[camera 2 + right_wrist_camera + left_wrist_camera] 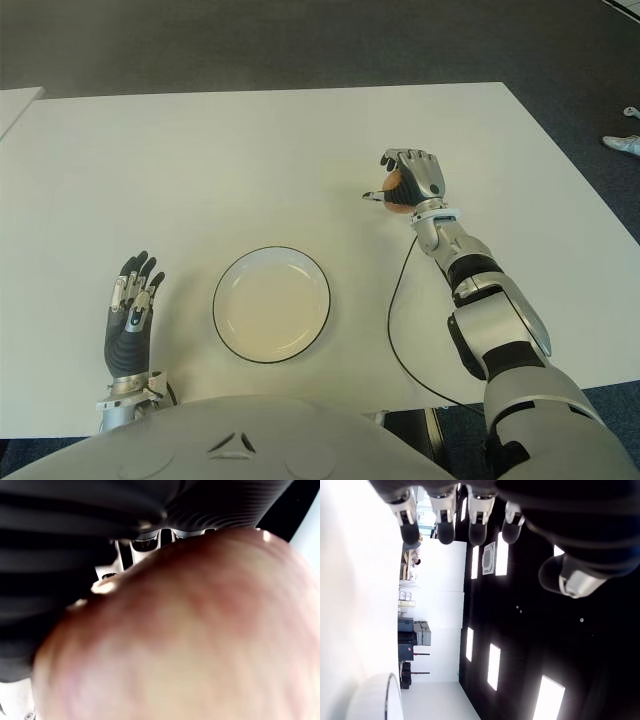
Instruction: Put the apples into the plate.
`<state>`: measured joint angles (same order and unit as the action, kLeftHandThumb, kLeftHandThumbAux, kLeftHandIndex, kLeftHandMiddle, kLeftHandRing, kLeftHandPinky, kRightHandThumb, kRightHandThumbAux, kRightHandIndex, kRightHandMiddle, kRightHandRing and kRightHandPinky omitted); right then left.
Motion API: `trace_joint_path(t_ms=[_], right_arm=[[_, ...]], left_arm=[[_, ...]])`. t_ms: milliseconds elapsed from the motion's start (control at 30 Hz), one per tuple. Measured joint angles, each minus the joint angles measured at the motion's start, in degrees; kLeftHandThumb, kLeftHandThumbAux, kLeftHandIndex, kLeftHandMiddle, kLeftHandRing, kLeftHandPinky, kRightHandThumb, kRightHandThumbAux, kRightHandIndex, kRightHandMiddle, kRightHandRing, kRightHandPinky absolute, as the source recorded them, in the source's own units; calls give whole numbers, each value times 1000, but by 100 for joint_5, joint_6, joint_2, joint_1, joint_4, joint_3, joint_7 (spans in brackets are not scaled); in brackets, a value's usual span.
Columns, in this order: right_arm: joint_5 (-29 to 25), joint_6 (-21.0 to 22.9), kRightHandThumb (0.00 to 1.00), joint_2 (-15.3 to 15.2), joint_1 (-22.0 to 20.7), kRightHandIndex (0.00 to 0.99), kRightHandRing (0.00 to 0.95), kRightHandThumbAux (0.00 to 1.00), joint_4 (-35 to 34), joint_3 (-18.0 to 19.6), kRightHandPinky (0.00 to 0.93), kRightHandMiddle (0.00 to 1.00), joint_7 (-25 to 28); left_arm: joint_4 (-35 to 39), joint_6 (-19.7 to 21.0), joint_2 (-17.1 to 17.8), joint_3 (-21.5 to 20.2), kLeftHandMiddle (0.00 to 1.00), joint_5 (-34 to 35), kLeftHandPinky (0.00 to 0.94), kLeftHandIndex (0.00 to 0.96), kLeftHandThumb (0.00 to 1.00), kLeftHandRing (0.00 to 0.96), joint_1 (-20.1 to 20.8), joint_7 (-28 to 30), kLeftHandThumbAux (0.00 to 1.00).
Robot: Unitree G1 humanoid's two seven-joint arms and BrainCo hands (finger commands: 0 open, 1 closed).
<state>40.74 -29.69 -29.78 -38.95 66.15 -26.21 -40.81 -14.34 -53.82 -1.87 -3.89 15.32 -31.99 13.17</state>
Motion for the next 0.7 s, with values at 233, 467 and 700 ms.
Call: trace_joint_path(t_ms=[233, 467, 700], right_arm=[[59, -30, 856, 38, 130, 399, 851, 677, -419, -27, 818, 533, 44], [212, -54, 857, 114, 315, 400, 864, 676, -920, -114, 841, 536, 76], [329, -58, 858, 123, 564, 403, 869, 675, -1658, -153, 845, 536, 162]], left_arm=[[10, 0, -9, 5, 0, -2, 11, 5, 60, 0, -13, 0, 380], [7, -5, -16, 17, 0, 2, 8, 7, 55, 0, -8, 1, 390], [12, -27, -24, 27, 0, 10, 0, 7, 62, 0, -3, 39, 408]])
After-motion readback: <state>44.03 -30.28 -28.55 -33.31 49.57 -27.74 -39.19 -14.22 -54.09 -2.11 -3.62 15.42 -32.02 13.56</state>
